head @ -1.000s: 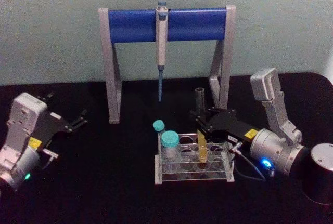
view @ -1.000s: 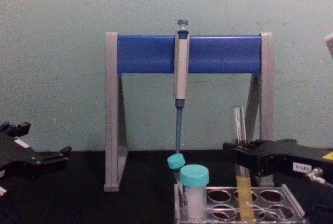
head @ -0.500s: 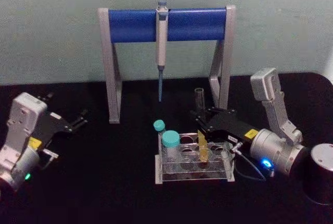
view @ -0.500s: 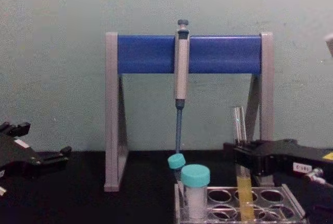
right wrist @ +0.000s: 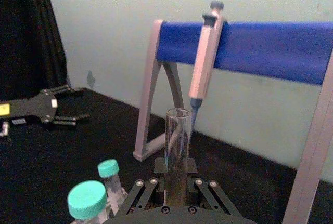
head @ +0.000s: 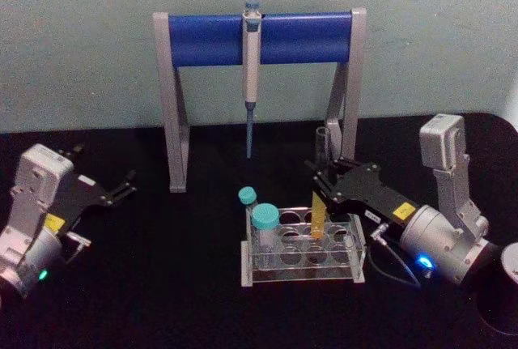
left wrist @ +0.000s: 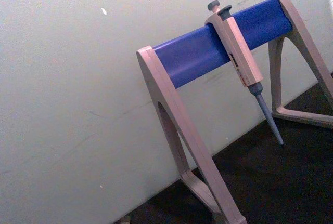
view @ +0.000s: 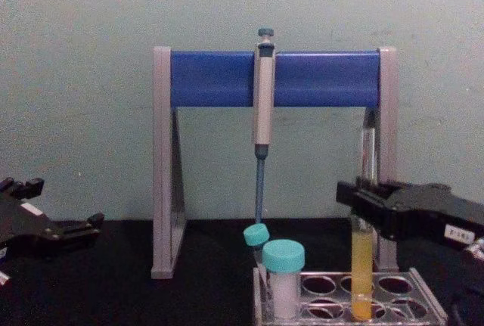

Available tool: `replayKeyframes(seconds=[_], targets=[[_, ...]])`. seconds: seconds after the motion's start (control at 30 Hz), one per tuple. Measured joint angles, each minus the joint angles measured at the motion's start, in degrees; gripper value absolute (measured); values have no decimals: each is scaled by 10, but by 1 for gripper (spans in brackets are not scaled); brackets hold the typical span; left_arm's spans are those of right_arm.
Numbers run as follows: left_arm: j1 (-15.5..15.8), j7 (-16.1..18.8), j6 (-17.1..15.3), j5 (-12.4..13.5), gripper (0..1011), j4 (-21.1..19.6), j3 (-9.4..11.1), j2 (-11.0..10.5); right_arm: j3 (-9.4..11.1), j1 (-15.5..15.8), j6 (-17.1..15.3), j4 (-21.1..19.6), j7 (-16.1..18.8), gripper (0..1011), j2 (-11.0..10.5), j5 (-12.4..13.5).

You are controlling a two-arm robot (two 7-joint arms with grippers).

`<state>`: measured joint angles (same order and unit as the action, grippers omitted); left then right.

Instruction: Pick up the test tube from the test tube rack, shake it, then place it back into the test tube rack.

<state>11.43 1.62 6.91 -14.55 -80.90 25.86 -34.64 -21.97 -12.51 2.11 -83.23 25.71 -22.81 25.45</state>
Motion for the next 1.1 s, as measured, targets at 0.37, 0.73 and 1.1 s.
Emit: replayKeyframes(seconds=[0.37,0.73,1.1], targets=[[0,0,0,0,1010,0,0,0,11,8,39,-22,12,230,0,-4],[0,0,0,0,1010,0,0,0,16,-8,55,-34,14,232,3,-18],[0,0,0,0,1009,0,0,0,10,-37,60,-7,26,230,18,-19]])
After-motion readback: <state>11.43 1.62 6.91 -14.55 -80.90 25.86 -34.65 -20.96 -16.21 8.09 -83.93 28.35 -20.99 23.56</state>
